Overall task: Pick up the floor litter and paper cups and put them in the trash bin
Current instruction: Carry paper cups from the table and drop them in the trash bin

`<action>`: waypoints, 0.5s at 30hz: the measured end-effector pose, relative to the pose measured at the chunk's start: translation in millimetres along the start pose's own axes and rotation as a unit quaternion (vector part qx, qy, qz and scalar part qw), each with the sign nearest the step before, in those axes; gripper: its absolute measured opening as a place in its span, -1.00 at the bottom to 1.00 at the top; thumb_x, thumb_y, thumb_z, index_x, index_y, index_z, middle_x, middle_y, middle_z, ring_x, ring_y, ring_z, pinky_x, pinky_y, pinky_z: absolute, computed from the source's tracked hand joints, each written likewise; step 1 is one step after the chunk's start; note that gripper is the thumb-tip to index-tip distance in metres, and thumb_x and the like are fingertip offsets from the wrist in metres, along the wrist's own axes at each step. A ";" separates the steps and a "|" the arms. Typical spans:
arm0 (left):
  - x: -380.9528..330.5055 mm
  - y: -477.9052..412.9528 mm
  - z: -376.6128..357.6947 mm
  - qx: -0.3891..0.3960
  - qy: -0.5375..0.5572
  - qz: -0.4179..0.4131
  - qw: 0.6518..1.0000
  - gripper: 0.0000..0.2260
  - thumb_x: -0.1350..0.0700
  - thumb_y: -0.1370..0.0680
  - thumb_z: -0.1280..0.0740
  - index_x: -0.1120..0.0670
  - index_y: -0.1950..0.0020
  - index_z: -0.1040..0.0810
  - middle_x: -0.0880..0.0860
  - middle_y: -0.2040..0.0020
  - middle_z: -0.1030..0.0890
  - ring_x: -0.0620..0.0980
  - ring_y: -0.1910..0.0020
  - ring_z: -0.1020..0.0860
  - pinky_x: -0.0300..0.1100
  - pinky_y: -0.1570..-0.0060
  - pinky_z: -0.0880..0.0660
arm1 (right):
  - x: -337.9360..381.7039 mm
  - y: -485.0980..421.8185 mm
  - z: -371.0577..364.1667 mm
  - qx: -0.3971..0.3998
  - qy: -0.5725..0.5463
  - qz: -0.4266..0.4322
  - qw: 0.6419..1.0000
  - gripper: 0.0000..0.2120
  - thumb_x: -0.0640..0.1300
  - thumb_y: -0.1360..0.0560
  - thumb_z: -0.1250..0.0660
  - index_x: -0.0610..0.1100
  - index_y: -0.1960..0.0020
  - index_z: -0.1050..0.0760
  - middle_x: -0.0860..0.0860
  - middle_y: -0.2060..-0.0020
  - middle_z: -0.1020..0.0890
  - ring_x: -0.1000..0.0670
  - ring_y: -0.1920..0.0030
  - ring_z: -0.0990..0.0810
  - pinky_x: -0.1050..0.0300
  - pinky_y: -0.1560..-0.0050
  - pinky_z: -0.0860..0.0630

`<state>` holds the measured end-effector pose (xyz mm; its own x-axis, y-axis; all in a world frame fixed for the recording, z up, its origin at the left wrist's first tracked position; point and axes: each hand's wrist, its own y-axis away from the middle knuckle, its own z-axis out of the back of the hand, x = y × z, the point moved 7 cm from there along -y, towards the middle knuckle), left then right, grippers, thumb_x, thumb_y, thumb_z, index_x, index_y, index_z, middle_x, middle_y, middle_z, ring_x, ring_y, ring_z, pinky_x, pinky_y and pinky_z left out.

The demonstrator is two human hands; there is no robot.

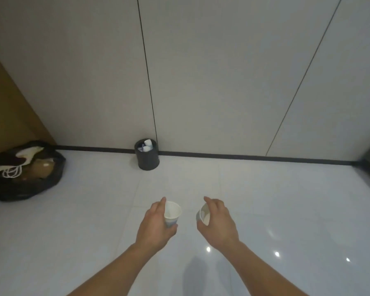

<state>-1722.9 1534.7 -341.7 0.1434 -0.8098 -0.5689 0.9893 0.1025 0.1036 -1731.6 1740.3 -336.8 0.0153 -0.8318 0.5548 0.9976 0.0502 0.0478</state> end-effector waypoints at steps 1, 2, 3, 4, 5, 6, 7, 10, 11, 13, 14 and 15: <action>-3.8 -15.6 2.2 -0.011 0.005 0.012 1.000 -0.20 -0.09 -0.44 -0.44 -0.03 -0.54 -0.07 -0.05 -0.44 -0.26 0.00 -0.35 -0.32 -0.12 -0.27 -0.36 | -0.6 -18.6 5.1 0.001 0.001 0.009 1.000 -0.35 0.13 -0.49 -0.29 0.11 -0.51 -0.14 0.10 -0.39 -0.27 0.02 -0.31 -0.35 0.13 -0.17 -0.46; -9.0 -30.7 4.3 -0.021 0.012 0.020 1.000 -0.21 -0.09 -0.44 -0.43 -0.03 -0.54 -0.06 -0.04 -0.44 -0.25 0.00 -0.35 -0.33 -0.11 -0.28 -0.37 | -1.2 -37.4 10.4 0.001 0.004 0.018 1.000 -0.35 0.13 -0.49 -0.29 0.11 -0.51 -0.13 0.10 -0.39 -0.27 0.02 -0.32 -0.34 0.14 -0.18 -0.46; -14.7 -45.6 5.4 -0.029 0.018 0.023 0.999 -0.21 -0.10 -0.45 -0.43 -0.03 -0.54 -0.05 -0.04 -0.43 -0.25 0.01 -0.35 -0.33 -0.10 -0.28 -0.38 | -1.4 -56.0 14.8 0.002 0.009 0.026 1.000 -0.35 0.12 -0.49 -0.29 0.11 -0.51 -0.13 0.10 -0.40 -0.26 0.02 -0.33 -0.34 0.13 -0.19 -0.46; -19.4 -60.3 6.0 -0.033 0.020 0.023 0.999 -0.21 -0.10 -0.45 -0.42 -0.03 -0.54 -0.04 -0.03 -0.43 -0.24 0.02 -0.34 -0.34 -0.09 -0.28 -0.39 | -1.8 -74.3 17.4 0.006 0.012 0.030 0.999 -0.35 0.11 -0.50 -0.29 0.10 -0.52 -0.13 0.10 -0.40 -0.26 0.02 -0.33 -0.33 0.13 -0.19 -0.46; -21.9 -74.8 6.9 -0.036 0.021 0.025 0.999 -0.21 -0.11 -0.46 -0.41 -0.02 -0.54 -0.03 -0.03 -0.42 -0.23 0.02 -0.34 -0.35 -0.10 -0.28 -0.39 | -1.7 -91.8 17.3 0.012 0.013 0.030 0.999 -0.34 0.10 -0.50 -0.30 0.10 -0.52 -0.13 0.09 -0.40 -0.26 0.02 -0.33 -0.34 0.13 -0.19 -0.46; -21.5 -87.1 8.1 -0.037 0.023 0.032 0.999 -0.21 -0.11 -0.46 -0.41 -0.02 -0.54 -0.03 -0.03 -0.42 -0.22 0.02 -0.33 -0.35 -0.10 -0.27 -0.39 | 0.3 -106.4 14.8 0.021 0.012 0.031 0.999 -0.34 0.10 -0.50 -0.31 0.10 -0.52 -0.13 0.09 -0.40 -0.26 0.02 -0.33 -0.34 0.14 -0.19 -0.46; -19.4 -98.2 9.8 -0.040 0.028 0.040 0.998 -0.20 -0.11 -0.46 -0.41 -0.02 -0.54 -0.02 -0.03 -0.41 -0.22 0.02 -0.33 -0.36 -0.11 -0.27 -0.40 | 4.0 -119.4 11.0 0.027 0.009 0.034 0.999 -0.33 0.10 -0.49 -0.32 0.10 -0.52 -0.12 0.09 -0.41 -0.26 0.02 -0.33 -0.34 0.15 -0.19 -0.46; -8.2 -142.5 22.3 -0.056 0.033 0.056 0.996 -0.20 -0.08 -0.45 -0.42 -0.02 -0.54 -0.03 -0.04 -0.41 -0.21 0.01 -0.31 -0.38 -0.13 -0.26 -0.41 | 21.9 -168.0 -2.3 0.044 0.010 0.056 0.997 -0.33 0.11 -0.48 -0.32 0.13 -0.51 -0.11 0.11 -0.41 -0.24 0.03 -0.34 -0.33 0.16 -0.21 -0.45; -1.7 -159.8 26.2 -0.058 0.037 0.063 0.996 -0.20 -0.07 -0.45 -0.43 -0.02 -0.54 -0.04 -0.04 -0.40 -0.21 0.00 -0.30 -0.39 -0.13 -0.26 -0.41 | 29.9 -186.6 -7.2 0.047 0.011 0.063 0.997 -0.33 0.12 -0.49 -0.31 0.13 -0.52 -0.11 0.11 -0.42 -0.24 0.03 -0.34 -0.33 0.16 -0.22 -0.45; 13.0 -196.5 32.6 -0.062 0.046 0.070 0.995 -0.21 -0.03 -0.43 -0.45 -0.04 -0.53 -0.06 -0.04 -0.38 -0.21 0.00 -0.27 -0.40 -0.13 -0.22 -0.43 | 46.7 -225.4 -19.2 0.058 0.012 0.075 0.995 -0.33 0.11 -0.49 -0.31 0.11 -0.52 -0.10 0.10 -0.42 -0.24 0.03 -0.34 -0.32 0.15 -0.23 -0.45; 19.0 -217.9 36.9 -0.067 0.048 0.065 0.994 -0.20 -0.02 -0.42 -0.46 -0.04 -0.53 -0.07 -0.04 -0.37 -0.22 0.00 -0.26 -0.41 -0.13 -0.20 -0.44 | 56.3 -246.6 -24.3 0.057 0.015 0.081 0.995 -0.32 0.11 -0.50 -0.31 0.11 -0.53 -0.10 0.10 -0.42 -0.23 0.03 -0.34 -0.32 0.15 -0.23 -0.44; 24.9 -238.8 41.0 -0.070 0.050 0.061 0.994 -0.20 -0.01 -0.41 -0.46 -0.05 -0.52 -0.08 -0.04 -0.36 -0.22 0.00 -0.26 -0.41 -0.15 -0.19 -0.45 | 65.5 -266.6 -29.0 0.055 0.016 0.083 0.995 -0.32 0.11 -0.50 -0.31 0.11 -0.53 -0.09 0.10 -0.42 -0.23 0.02 -0.34 -0.32 0.15 -0.24 -0.44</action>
<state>-1956.6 1466.5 -347.2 0.2585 -0.7259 -0.6374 0.9569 0.2828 0.0660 -1994.6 1656.4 -337.3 0.1836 -0.8244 0.5354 0.9675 0.2479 0.0499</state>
